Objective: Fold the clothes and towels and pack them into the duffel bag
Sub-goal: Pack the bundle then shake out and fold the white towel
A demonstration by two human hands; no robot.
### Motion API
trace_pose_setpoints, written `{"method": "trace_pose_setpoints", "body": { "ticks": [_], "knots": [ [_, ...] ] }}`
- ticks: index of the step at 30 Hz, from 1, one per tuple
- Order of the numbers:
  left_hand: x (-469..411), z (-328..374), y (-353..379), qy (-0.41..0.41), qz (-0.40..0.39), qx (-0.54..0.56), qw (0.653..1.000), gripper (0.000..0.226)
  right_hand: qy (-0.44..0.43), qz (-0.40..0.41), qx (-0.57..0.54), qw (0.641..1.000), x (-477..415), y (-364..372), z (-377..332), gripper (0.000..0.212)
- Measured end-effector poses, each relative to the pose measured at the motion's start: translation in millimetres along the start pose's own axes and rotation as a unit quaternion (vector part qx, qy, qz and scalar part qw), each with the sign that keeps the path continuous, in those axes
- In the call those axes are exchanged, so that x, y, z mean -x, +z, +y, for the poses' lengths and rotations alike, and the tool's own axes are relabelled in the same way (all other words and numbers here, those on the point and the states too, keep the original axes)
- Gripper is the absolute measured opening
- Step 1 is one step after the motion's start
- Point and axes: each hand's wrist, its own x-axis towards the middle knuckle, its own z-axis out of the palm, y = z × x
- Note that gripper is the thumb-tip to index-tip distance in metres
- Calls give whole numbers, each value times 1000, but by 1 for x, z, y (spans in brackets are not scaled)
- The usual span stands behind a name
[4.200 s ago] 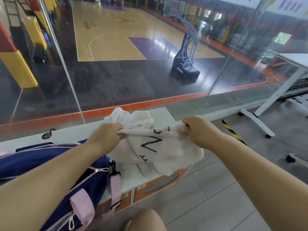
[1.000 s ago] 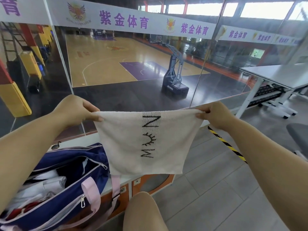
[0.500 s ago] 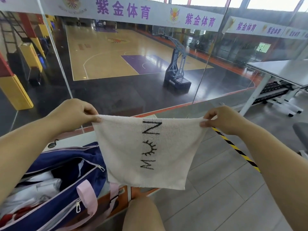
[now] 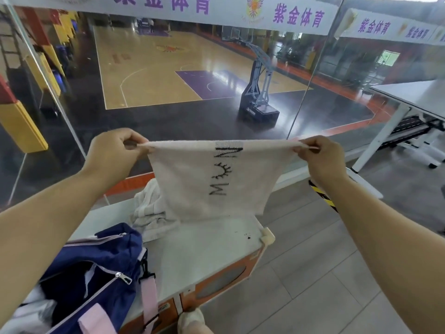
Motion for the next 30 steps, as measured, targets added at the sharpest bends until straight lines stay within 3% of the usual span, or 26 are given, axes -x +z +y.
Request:
{"method": "trace_pose_setpoints", "body": {
  "ticks": [2, 6, 12, 17, 23, 30],
  "knots": [
    [8, -3, 7, -5, -17, 18, 1000, 14, -8, 2, -21, 1000, -1, 2, 12, 8],
    [44, -34, 32, -29, -102, 75, 992, 14, 27, -70, 2, 997, 23, 14, 55, 5],
    [124, -86, 79, -52, -277, -11, 959, 7, 79, -236, 130, 960, 94, 44, 130, 8],
    [167, -109, 99, -90, -351, -40, 931, 15, 139, -293, 155, 933, 136, 61, 166, 6],
    [171, -117, 108, -129, -356, -20, 925, 8, 192, -314, 132, 920, 141, 62, 182, 1],
    [118, -124, 144, -224, -245, 84, 940, 8, 250, -206, 1, 946, 101, 100, 169, 2]
  ]
}}
